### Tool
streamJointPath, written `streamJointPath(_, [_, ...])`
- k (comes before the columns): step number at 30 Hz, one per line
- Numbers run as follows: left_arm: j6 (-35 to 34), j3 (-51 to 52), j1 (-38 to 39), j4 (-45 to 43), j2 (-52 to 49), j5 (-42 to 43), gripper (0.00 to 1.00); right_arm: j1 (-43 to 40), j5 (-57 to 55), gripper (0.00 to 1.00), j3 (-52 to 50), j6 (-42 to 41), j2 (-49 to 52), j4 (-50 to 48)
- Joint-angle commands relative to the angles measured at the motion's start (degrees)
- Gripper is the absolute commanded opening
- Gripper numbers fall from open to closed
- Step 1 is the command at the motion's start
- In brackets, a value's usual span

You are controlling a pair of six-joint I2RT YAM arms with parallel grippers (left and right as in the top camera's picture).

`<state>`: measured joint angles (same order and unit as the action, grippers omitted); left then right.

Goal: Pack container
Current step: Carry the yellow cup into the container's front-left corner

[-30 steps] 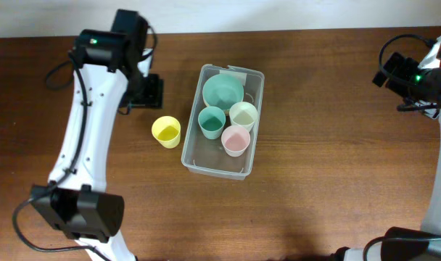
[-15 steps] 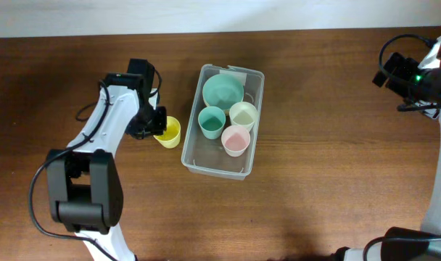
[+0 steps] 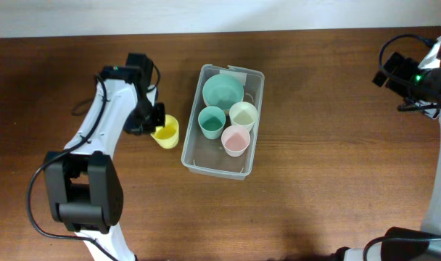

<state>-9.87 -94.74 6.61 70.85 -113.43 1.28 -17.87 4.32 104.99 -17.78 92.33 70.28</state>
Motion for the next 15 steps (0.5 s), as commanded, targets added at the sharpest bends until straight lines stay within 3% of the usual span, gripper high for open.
streamJointPath(1, [0.5, -10.2, 0.0, 5.6, 3.8, -2.1, 0.01, -0.2, -0.5, 0.99, 0.1, 0.2, 0.1, 0.0])
streamJointPath(5, [0.5, -16.5, 2.4, 10.7, 8.1, -1.0, 0.01, -0.2, -0.5, 0.99, 0.1, 0.2, 0.1, 0.0])
streamJointPath(15, [0.7, -12.2, 17.8, 12.0, 11.1, -3.4, 0.01, -0.2, -0.5, 0.99, 0.1, 0.2, 0.1, 0.0])
